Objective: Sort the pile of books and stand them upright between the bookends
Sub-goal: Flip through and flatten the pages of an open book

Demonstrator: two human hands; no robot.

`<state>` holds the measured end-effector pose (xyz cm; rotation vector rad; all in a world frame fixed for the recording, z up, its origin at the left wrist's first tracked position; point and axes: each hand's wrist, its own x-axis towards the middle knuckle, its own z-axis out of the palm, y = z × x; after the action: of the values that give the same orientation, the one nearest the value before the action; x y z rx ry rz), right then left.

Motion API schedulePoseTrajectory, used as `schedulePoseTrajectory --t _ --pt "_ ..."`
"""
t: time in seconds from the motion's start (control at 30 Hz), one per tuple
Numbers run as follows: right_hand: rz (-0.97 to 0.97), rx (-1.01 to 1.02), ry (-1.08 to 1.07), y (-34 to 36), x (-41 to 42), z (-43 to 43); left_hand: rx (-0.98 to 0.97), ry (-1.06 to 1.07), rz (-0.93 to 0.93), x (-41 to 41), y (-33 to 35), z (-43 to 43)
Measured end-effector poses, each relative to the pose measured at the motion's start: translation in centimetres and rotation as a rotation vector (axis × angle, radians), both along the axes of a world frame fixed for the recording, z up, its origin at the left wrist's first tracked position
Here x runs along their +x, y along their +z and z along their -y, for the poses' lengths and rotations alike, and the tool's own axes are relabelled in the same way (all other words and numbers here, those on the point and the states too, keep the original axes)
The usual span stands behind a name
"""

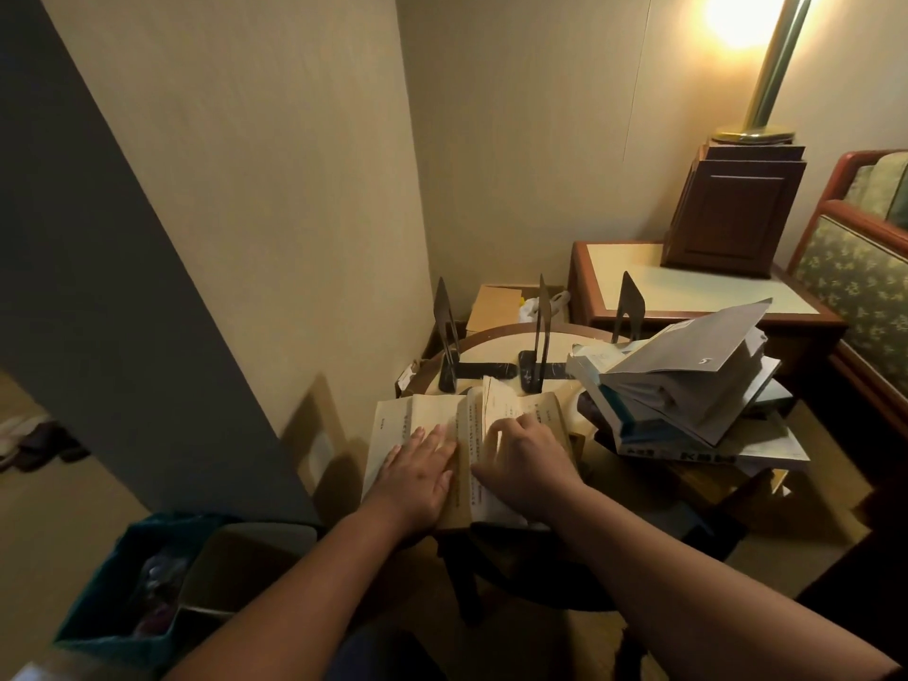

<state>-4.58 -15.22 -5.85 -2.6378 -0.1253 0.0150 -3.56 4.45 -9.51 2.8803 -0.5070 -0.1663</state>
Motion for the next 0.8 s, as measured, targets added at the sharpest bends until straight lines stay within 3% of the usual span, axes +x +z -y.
schedulePoseTrajectory --t 0.13,0.23,0.37,0.47,0.6,0.73,0.8 --pt "0.023 0.368 -0.087 0.9 -0.8 1.4 -0.008 0.003 -0.043 0.5 0.7 0.0" --pt "0.041 0.527 -0.127 0.6 -1.3 3.2 -0.037 0.033 0.003 0.8 1.4 0.3" --pt "0.156 0.406 -0.17 -1.8 -1.7 5.6 -0.019 -0.048 0.076 1.2 1.9 1.0" --pt "0.197 0.327 -0.173 -3.8 -2.1 6.5 0.01 -0.113 -0.012 1.4 1.8 1.6" --pt "0.223 0.1 0.006 -4.4 -3.1 6.8 0.022 -0.113 -0.104 1.8 1.7 2.1" --pt "0.237 0.115 0.168 -3.9 -4.9 5.8 -0.003 -0.137 -0.229 2.3 2.2 1.7" --pt "0.22 -0.041 0.274 -3.7 -5.8 5.4 -0.013 -0.134 -0.266 2.5 2.5 1.8"
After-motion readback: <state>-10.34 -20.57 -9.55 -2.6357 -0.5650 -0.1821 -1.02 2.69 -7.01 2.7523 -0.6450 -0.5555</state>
